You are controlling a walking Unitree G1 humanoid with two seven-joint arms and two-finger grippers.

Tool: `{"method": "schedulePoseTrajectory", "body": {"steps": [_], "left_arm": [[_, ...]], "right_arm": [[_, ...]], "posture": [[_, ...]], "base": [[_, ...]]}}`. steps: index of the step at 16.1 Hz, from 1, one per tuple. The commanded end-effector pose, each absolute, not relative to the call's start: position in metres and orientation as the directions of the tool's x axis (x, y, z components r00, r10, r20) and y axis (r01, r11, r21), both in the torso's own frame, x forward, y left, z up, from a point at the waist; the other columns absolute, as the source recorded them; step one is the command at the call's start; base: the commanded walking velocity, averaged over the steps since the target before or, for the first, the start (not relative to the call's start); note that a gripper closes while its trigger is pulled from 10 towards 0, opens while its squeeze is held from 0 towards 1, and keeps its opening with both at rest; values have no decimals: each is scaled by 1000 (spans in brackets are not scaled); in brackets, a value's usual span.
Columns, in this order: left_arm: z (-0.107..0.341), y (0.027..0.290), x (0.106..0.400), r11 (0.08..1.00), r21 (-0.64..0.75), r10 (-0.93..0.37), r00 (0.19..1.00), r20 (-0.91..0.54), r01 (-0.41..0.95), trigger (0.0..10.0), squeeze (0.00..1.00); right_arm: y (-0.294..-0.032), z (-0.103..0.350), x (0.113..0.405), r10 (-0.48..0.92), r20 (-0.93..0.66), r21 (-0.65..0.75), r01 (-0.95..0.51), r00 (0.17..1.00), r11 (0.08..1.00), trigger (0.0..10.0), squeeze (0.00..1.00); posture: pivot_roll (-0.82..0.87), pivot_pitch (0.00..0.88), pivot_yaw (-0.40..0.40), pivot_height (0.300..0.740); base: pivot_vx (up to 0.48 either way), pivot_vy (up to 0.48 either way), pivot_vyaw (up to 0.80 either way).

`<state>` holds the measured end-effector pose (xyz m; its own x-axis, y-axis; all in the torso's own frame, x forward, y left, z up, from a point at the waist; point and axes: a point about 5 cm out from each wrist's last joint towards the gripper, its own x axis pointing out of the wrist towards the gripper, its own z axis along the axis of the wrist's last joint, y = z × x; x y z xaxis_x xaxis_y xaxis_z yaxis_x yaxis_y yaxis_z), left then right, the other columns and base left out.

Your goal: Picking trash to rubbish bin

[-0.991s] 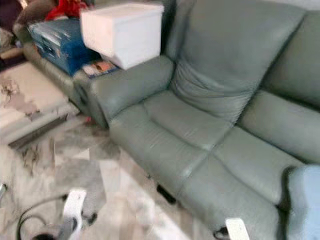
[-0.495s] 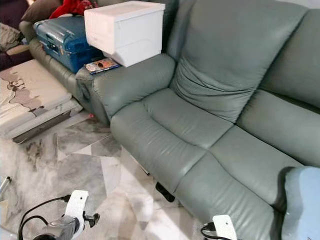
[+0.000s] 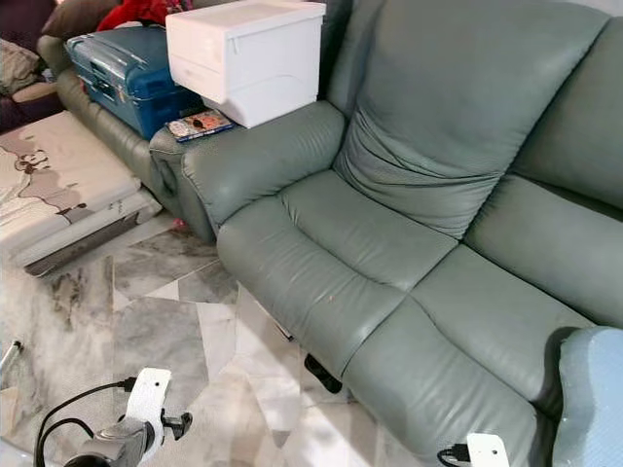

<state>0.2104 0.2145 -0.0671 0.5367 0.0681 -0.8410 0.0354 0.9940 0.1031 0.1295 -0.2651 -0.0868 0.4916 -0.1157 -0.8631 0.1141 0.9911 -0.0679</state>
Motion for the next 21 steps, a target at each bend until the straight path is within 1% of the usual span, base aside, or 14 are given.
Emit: {"method": "schedulePoseTrajectory", "body": {"steps": [1,5,8,11,13,15,17,19,20,21], "left_arm": [[-66,217,212,993,114,85,550,-831,19,10000,0],[-62,218,217,989,150,115,588,-801,12,10000,0],[-63,218,217,986,167,128,571,-811,16,10000,0],[-63,218,216,985,172,132,557,-820,20,10000,0],[-64,218,215,985,173,131,552,-823,25,10000,0],[-64,219,215,984,175,132,549,-826,27,10000,0],[-64,219,215,984,176,133,547,-826,27,10000,0],[-64,219,214,984,179,136,547,-826,26,10000,0],[-64,220,214,983,181,136,546,-826,28,10000,0],[-64,220,214,983,181,136,546,-827,29,10000,0]], "right_arm": [[-263,-88,129,-115,-865,-58,130,488,990,10000,0],[-263,-86,134,-111,-856,-58,120,505,991,10000,0],[-258,-87,133,-96,-855,-54,98,509,994,10000,0],[-257,-91,122,-76,-867,-43,78,493,996,10000,0],[-261,-89,123,-77,-849,-27,102,523,994,10000,0],[-274,-80,133,-142,-810,-63,156,570,986,10000,0],[-279,-77,138,-165,-793,-68,183,587,981,10000,0],[-282,-71,147,-155,-766,-24,213,623,977,10000,0],[-245,-56,208,-106,-704,-31,118,702,992,10000,0],[-226,-46,235,-86,-678,-34,86,730,996,10000,0]], "posture": [[-7,46,1,740],[13,40,-7,740],[21,33,-13,740],[31,36,-19,740],[35,44,-18,740],[33,45,-15,740],[37,48,-14,740],[38,50,-14,740],[36,54,-9,740],[36,54,-9,740]], "base": [[0,0,0],[0,0,0],[0,0,0],[0,0,0],[0,0,0],[0,0,0],[0,0,0],[0,0,0],[0,0,0],[0,0,0]]}}
